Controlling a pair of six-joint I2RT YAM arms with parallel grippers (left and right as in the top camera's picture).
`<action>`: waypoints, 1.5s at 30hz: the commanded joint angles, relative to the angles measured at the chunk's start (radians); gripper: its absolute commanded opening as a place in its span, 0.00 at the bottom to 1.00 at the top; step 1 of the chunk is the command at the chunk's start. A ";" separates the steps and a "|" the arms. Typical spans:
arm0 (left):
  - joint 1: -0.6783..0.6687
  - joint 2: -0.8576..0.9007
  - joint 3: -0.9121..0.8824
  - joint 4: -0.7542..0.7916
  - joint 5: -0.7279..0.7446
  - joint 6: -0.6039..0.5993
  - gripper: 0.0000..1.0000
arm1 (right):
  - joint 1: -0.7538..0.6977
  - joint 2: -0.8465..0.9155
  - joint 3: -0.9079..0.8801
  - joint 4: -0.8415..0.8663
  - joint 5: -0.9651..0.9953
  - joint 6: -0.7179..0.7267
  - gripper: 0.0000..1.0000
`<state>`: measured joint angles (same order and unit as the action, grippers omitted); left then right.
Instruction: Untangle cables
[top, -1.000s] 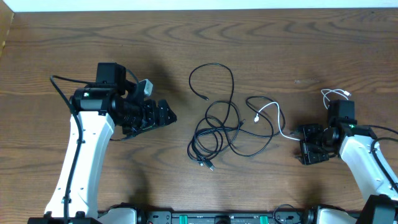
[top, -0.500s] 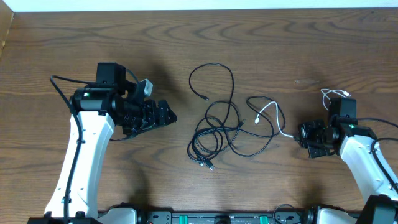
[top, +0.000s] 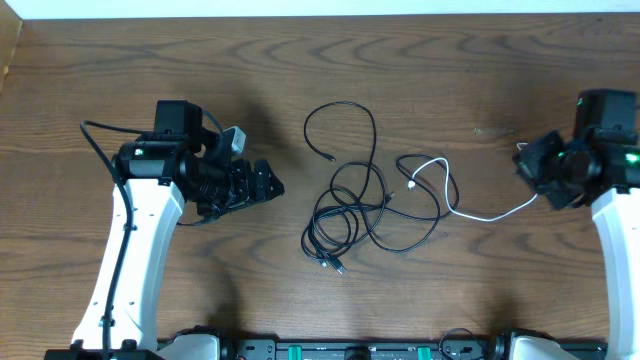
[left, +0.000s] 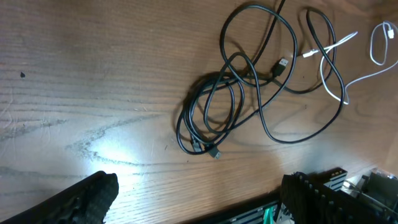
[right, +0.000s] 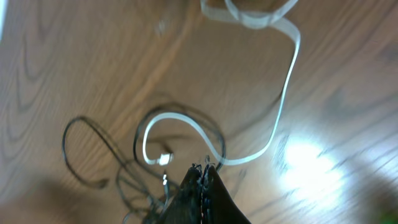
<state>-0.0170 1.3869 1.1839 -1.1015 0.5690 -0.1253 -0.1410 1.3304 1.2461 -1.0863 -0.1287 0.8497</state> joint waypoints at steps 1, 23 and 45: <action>-0.002 0.005 -0.004 0.000 -0.006 0.020 0.89 | -0.002 -0.004 0.029 -0.035 0.116 -0.114 0.01; -0.002 0.005 -0.004 0.000 -0.006 0.016 0.89 | 0.028 0.011 -0.516 0.242 -0.126 0.370 0.99; -0.002 0.005 -0.004 0.014 -0.006 0.017 0.89 | 0.104 0.012 -0.622 0.494 0.017 0.542 0.90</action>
<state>-0.0170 1.3869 1.1839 -1.0885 0.5694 -0.1257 -0.0509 1.3380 0.6308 -0.6022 -0.1795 1.3766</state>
